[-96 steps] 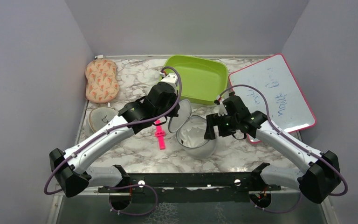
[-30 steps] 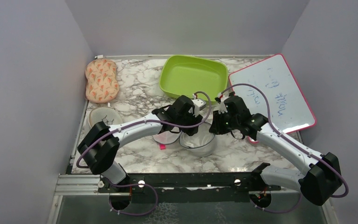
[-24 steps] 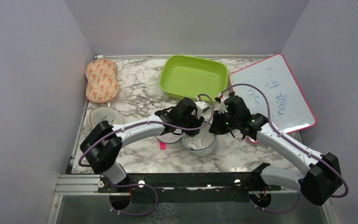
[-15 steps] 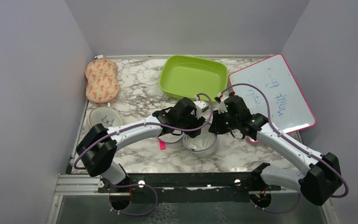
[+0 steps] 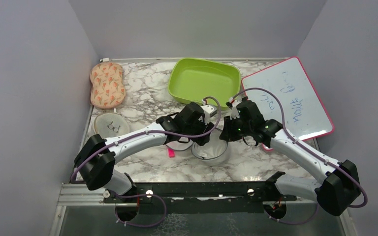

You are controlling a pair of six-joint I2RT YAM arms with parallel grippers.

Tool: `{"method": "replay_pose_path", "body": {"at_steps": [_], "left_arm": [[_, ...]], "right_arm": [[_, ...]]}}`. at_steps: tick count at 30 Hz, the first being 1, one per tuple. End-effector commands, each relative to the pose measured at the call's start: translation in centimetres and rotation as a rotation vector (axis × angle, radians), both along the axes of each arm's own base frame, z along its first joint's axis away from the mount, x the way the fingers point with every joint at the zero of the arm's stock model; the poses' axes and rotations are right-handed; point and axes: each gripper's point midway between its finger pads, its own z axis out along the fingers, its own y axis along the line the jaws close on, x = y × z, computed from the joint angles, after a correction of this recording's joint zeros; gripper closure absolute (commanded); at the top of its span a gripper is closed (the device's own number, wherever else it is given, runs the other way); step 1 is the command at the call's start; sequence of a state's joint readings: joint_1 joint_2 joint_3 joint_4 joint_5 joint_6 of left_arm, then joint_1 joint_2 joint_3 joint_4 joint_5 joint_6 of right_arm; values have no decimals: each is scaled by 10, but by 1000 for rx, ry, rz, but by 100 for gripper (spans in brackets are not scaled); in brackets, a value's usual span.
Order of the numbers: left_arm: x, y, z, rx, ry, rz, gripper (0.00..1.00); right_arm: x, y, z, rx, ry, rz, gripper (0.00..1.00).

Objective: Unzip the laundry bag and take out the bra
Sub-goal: Pick up the bra from the laundry bag.

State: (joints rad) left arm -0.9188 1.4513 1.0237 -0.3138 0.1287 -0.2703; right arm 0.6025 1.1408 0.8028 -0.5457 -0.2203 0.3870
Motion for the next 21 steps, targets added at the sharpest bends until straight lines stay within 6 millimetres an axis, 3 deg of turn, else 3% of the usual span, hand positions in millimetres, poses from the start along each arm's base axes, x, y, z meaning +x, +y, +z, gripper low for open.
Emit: {"method": "replay_pose_path", "body": {"at_steps": [1, 8, 14, 21], "left_arm": [[8, -6, -7, 34, -16, -7, 58], [1, -10, -7, -7, 10, -6, 72], [-7, -13, 4, -24, -5, -1, 65], [-11, -16, -4, -7, 2, -11, 76]], "right_arm": [[7, 11, 17, 45, -47, 33, 86], [5, 12, 16, 53, -45, 43, 88], [4, 14, 14, 55, -33, 51, 88], [5, 14, 15, 55, -40, 53, 88]]}}
